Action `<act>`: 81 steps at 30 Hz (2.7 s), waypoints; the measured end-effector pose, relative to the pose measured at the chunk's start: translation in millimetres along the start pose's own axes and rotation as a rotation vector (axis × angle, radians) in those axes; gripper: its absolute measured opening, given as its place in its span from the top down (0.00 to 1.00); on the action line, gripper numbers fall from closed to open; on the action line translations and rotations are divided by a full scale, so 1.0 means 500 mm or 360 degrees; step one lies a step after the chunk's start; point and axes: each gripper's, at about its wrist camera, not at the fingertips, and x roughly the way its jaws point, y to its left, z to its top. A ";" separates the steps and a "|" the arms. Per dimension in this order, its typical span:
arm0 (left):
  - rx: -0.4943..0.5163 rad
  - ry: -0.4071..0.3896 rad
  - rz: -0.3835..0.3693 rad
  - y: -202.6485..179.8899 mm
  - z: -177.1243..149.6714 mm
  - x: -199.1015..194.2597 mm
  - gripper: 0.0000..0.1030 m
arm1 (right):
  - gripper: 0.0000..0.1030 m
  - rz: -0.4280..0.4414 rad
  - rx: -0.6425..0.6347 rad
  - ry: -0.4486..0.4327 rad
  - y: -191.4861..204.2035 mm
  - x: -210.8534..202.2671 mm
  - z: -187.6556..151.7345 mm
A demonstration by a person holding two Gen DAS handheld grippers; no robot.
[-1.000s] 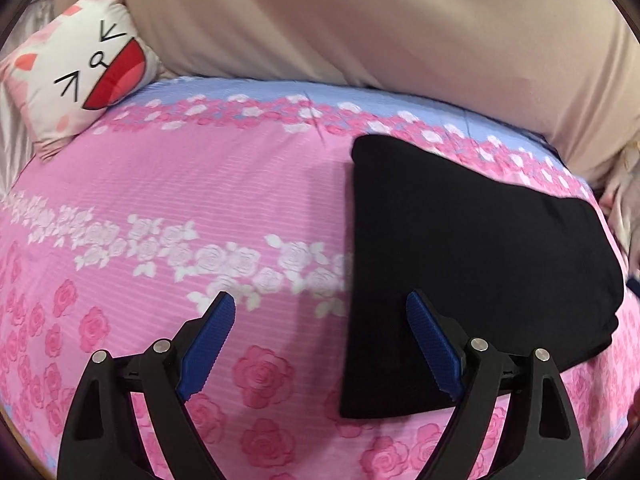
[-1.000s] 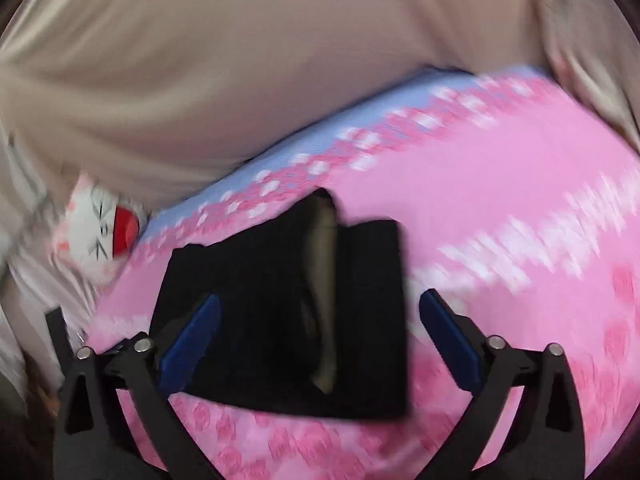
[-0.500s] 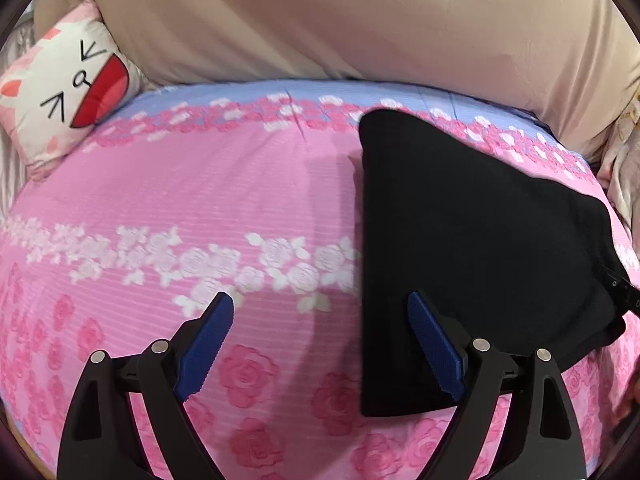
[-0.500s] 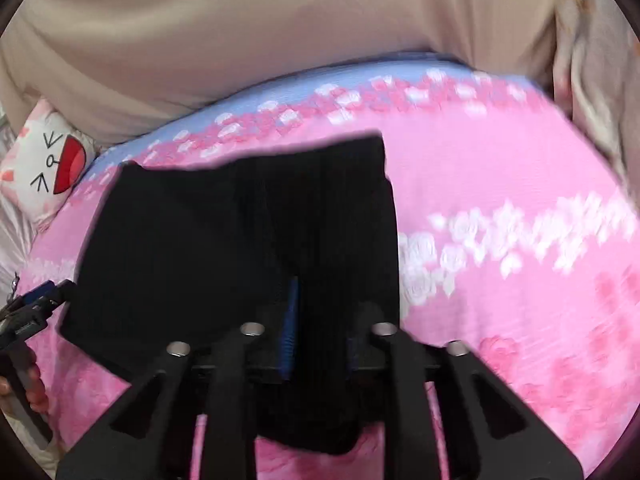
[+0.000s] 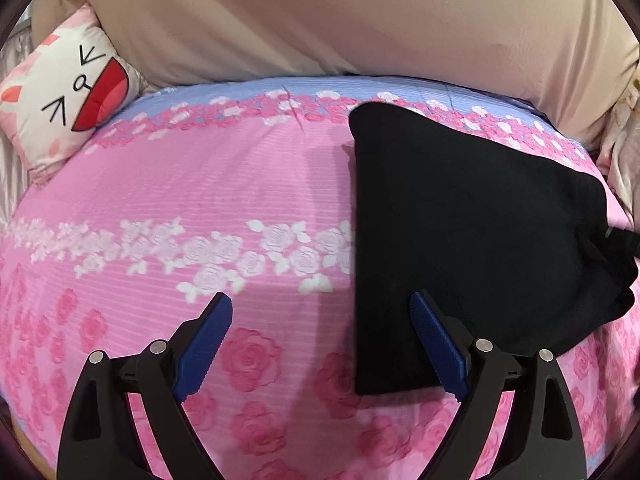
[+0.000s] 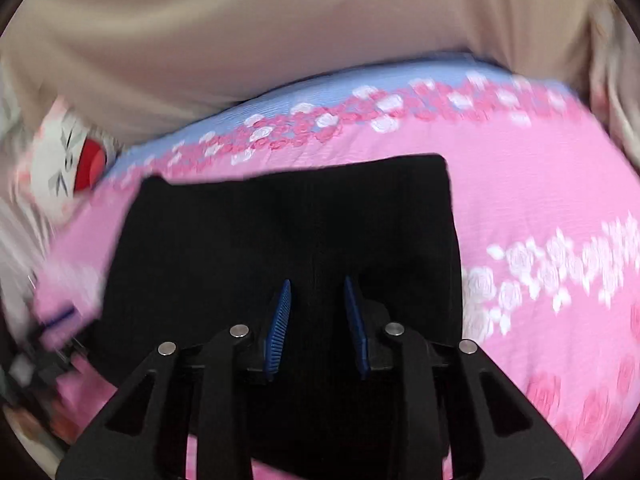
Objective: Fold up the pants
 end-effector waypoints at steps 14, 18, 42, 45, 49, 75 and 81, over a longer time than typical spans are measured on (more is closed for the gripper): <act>-0.0038 0.0040 0.0112 0.065 -0.002 -0.021 0.15 | 0.52 0.0186 -0.0617 0.0383 0.361 0.319 0.057; -0.0080 0.0057 0.0101 0.087 -0.001 -0.020 0.15 | 0.42 0.0018 -0.0771 0.0367 0.415 0.340 0.043; -0.0324 0.0257 -0.0342 0.111 0.004 0.022 0.15 | 0.14 -0.0124 0.0098 -0.0163 -0.090 -0.115 -0.001; -0.0337 0.0282 -0.0370 0.074 0.013 0.053 0.15 | 0.14 -0.0062 0.0352 -0.0083 -0.198 -0.126 -0.063; -0.0374 0.0296 -0.0404 0.047 0.023 0.070 0.15 | 0.14 0.0169 0.0529 0.0021 -0.234 -0.081 -0.111; -0.0148 0.0346 -0.0751 -0.003 0.058 -0.036 0.80 | 0.64 0.0510 0.0310 0.0064 -0.092 -0.120 -0.107; -0.0042 0.0372 -0.0571 -0.015 -0.026 -0.056 0.57 | 0.48 0.0360 0.0334 0.0167 -0.103 -0.116 -0.177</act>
